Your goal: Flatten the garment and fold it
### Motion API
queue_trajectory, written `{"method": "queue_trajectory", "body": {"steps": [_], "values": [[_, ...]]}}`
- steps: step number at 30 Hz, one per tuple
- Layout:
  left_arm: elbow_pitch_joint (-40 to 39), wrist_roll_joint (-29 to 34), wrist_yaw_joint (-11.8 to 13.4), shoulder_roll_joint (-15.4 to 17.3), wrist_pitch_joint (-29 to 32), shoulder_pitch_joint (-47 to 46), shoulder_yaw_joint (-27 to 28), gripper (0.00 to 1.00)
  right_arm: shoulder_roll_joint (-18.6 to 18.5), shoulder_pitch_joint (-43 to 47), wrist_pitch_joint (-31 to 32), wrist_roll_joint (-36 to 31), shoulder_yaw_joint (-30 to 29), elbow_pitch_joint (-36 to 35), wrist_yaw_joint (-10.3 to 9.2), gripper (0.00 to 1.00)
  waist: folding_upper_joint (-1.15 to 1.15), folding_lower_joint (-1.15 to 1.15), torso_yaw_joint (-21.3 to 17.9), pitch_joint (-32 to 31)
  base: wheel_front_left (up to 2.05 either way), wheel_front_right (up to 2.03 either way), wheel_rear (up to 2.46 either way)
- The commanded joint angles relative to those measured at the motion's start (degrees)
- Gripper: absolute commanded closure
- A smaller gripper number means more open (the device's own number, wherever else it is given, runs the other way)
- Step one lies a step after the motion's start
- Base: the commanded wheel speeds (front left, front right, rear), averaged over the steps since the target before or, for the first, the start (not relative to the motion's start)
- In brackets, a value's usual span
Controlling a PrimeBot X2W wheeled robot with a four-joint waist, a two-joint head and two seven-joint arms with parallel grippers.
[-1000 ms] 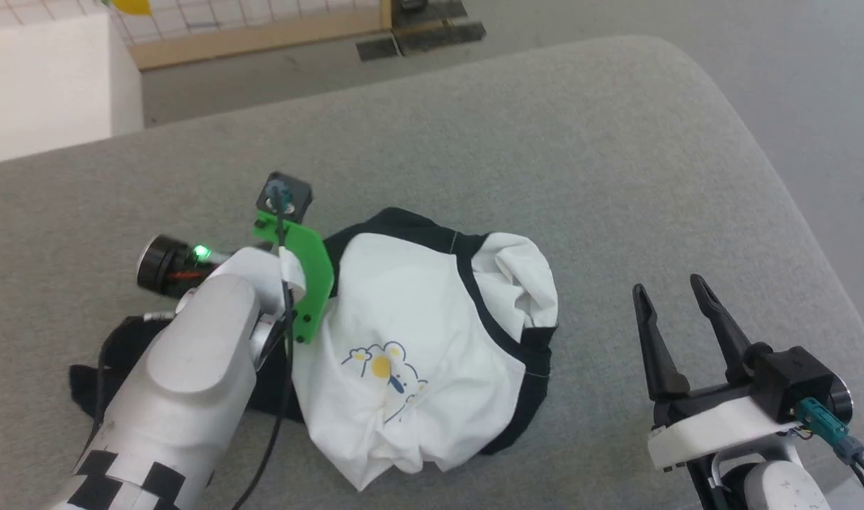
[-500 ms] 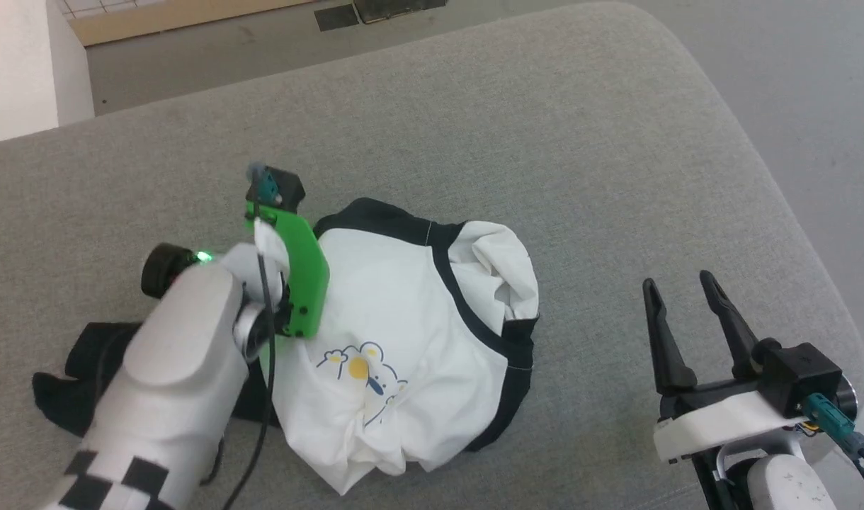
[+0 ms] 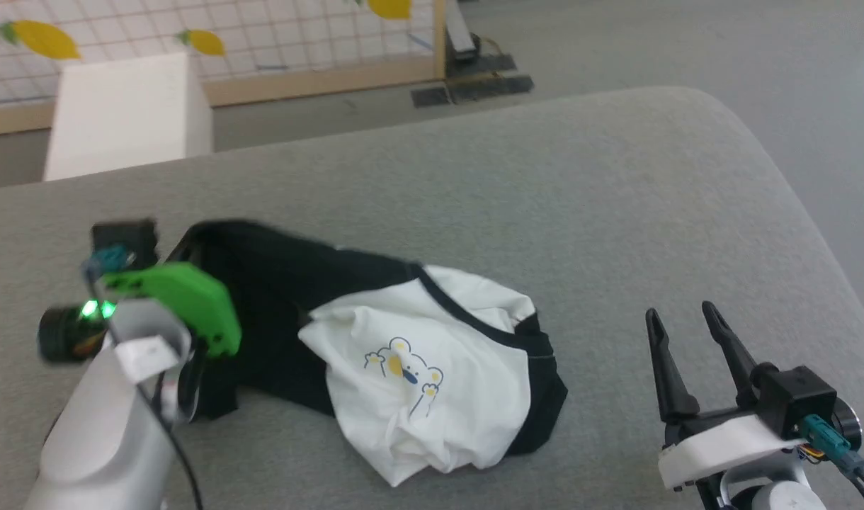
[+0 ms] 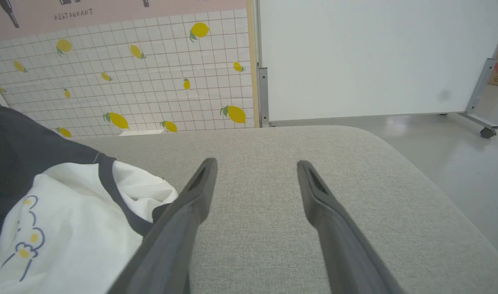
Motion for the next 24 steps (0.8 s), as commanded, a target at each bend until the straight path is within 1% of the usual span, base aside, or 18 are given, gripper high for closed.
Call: {"method": "queue_trajectory", "body": {"steps": [1, 4, 6, 8, 10, 11, 12, 15, 17, 20, 22, 24], "values": [[-1.30, -1.26, 1.35, 1.10, -0.30, 3.29, 1.13, 1.00, 0.02, 0.91, 0.49, -0.62, -0.20, -0.59, -0.09, 0.00, 0.66, 0.00, 5.41, -4.87, 0.00, 0.00, 0.00], [-4.38, -2.49, 4.97, 2.92, -0.32, 10.02, 4.22, 1.00, 0.02, 1.79, 1.36, -0.96, -0.26, -1.28, -0.09, 0.00, 0.66, 0.00, 6.97, -5.68, 0.00, 0.00, 0.00], [-5.87, -3.28, 6.84, 3.88, 0.42, 14.70, 5.67, 1.00, 0.02, 2.30, 2.20, -1.05, -0.29, -1.68, -0.09, 0.00, 0.66, 0.00, 8.01, -5.77, 0.00, 0.00, 0.00], [-7.43, -4.37, 8.02, 4.02, 0.99, 18.91, 6.68, 1.00, 0.02, 2.67, 3.41, -1.07, 0.12, -2.00, -0.09, 0.00, 0.66, 0.00, 9.07, -5.55, 0.00, 0.00, 0.00], [-9.17, -5.81, 8.76, 3.24, 0.60, 22.44, 7.70, 1.00, 0.02, 2.79, 4.72, -1.18, 0.99, -2.17, -0.09, 0.00, 0.66, 0.00, 10.08, -5.24, 0.00, 0.00, 0.00], [-9.95, -6.14, 8.84, 2.87, 0.17, 23.74, 7.82, 0.12, 0.02, 2.76, 5.34, -1.27, 1.50, -2.19, -0.09, 0.00, 0.66, 0.00, 10.62, -5.08, 0.00, 0.00, 0.00], [-10.92, -6.82, 8.73, 2.10, -0.37, 25.14, 7.92, 0.00, 0.02, 2.61, 6.10, -1.30, 2.21, -2.11, -0.09, 0.00, 0.66, 0.00, 11.22, -4.93, 0.00, 0.00, 0.00], [-13.26, -8.03, 8.52, -0.15, -3.42, 27.74, 8.39, 0.00, 0.02, 1.91, 8.78, -1.03, 4.15, -1.37, -0.09, 0.00, 0.66, 0.00, 12.80, -4.60, 0.00, 0.00, 0.00], [-14.95, -8.34, 8.44, -1.98, -7.09, 28.77, 8.87, 0.00, 0.02, 1.05, 11.71, -0.91, 5.28, -0.22, -0.09, 0.00, 0.66, 0.00, 13.81, -4.24, 0.00, 0.00, 0.00], [-16.50, -7.21, 7.79, -3.98, -13.79, 29.44, 8.82, 0.00, 0.02, -0.56, 17.96, -0.38, 5.95, 2.29, -0.09, 0.00, 0.66, 0.00, 15.32, -3.50, 0.00, 0.00, 0.00], [-17.00, -6.07, 7.35, -5.18, -16.69, 29.21, 8.79, 0.00, 0.02, -1.62, 22.36, 0.02, 5.89, 4.07, -0.09, 0.00, 0.66, 0.00, 16.36, -2.91, 0.00, 0.00, 0.00], [-18.12, -4.32, 7.24, -6.72, -18.07, 28.68, 8.84, 0.00, 0.02, -2.62, 26.47, 0.39, 4.58, 5.81, -0.09, 0.00, 0.66, 0.00, 17.39, -2.24, 0.00, 0.00, 0.00]]}}
